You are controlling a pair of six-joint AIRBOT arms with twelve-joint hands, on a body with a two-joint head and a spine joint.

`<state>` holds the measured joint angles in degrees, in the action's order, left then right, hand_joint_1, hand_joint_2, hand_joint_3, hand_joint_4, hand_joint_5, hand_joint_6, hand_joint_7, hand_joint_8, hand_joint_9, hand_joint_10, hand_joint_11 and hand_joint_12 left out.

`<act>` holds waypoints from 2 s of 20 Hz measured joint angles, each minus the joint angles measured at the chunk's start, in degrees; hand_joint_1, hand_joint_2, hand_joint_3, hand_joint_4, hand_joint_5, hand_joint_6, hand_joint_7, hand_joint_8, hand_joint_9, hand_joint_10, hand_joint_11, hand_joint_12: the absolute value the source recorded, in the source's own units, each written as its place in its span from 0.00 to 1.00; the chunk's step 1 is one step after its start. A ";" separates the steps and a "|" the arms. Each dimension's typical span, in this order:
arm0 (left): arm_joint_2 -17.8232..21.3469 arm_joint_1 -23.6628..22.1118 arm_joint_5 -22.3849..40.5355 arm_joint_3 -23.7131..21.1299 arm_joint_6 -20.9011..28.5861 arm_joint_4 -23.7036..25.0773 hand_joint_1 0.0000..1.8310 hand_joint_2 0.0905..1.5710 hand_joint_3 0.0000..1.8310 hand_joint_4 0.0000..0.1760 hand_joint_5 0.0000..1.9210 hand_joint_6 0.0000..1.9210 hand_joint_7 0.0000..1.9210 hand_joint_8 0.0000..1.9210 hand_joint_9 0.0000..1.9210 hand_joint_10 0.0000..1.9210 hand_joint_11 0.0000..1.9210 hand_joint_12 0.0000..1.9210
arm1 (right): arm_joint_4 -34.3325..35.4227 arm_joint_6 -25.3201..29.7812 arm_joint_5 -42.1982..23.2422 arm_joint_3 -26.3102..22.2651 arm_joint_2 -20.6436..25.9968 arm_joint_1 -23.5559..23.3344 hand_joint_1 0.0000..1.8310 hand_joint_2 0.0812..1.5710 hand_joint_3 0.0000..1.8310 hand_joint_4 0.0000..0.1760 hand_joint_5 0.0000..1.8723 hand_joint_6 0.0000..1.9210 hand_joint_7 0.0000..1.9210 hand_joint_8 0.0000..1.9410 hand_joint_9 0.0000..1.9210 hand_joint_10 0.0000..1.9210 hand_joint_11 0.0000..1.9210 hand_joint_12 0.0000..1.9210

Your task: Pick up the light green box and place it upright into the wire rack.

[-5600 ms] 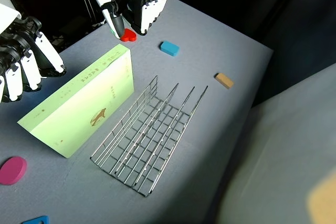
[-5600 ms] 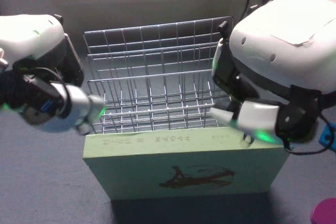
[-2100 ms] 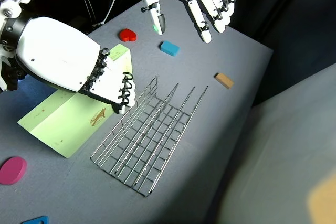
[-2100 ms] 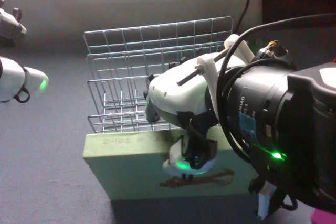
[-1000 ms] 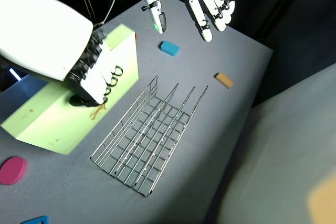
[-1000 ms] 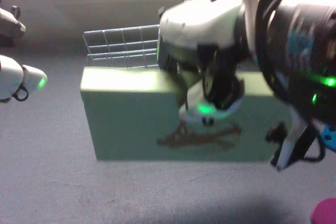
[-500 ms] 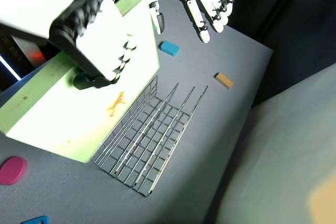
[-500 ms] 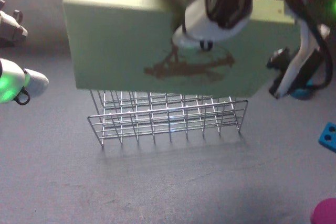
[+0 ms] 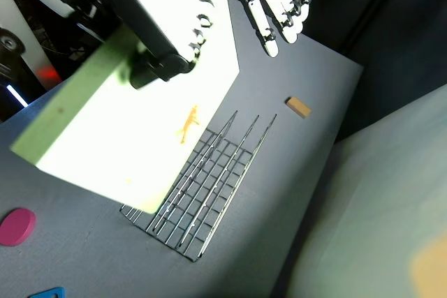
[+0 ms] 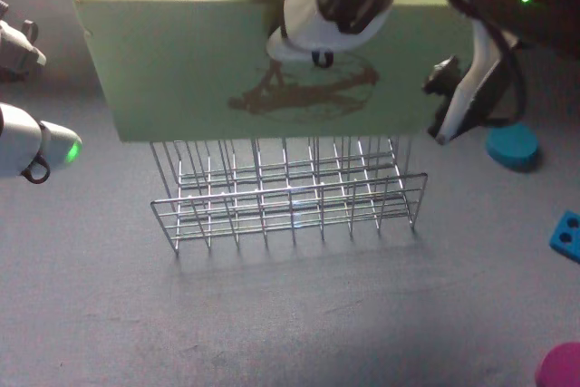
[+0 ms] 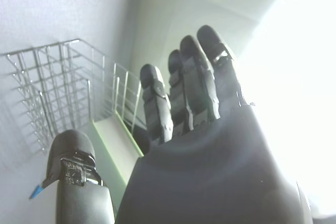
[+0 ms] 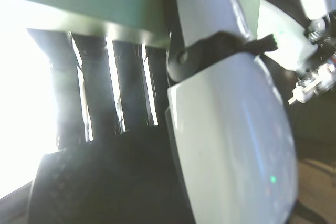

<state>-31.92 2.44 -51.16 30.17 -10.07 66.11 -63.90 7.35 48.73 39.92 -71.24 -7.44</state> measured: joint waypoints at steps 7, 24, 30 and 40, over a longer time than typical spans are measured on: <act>0.00 0.00 -0.48 0.07 -0.39 -0.61 0.11 0.72 0.00 0.45 0.20 0.00 0.14 0.00 0.13 0.00 0.00 0.37 | -0.17 0.70 -0.74 2.86 -2.82 2.67 0.74 0.73 0.00 0.00 0.43 0.53 0.45 0.62 0.43 0.76 0.39 0.80; 0.00 0.07 -0.24 0.52 -1.03 -1.49 0.11 0.72 0.00 0.45 0.19 0.00 0.14 0.00 0.13 0.00 0.00 0.38 | -3.63 5.20 1.20 7.98 -9.05 8.83 0.74 0.73 0.00 0.00 0.44 0.51 0.46 0.61 0.43 0.76 0.41 0.80; 0.00 0.07 -0.26 0.59 -1.05 -1.51 0.11 0.72 0.00 0.46 0.19 0.00 0.14 0.00 0.13 0.00 0.00 0.39 | -3.67 4.57 1.66 10.21 -9.84 10.88 0.74 0.73 0.00 0.00 0.43 0.52 0.46 0.62 0.42 0.77 0.40 0.81; 0.00 0.37 -0.20 0.70 -1.07 -1.55 0.11 0.72 0.00 0.45 0.19 0.00 0.14 0.00 0.13 0.00 0.00 0.38 | -3.56 3.06 0.33 12.87 -11.34 14.99 0.67 0.71 0.00 0.00 0.48 0.51 0.51 0.62 0.46 0.64 0.41 0.80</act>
<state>-31.92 2.81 -51.35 30.87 -11.14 64.55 -67.46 10.41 49.06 52.80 -82.59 7.55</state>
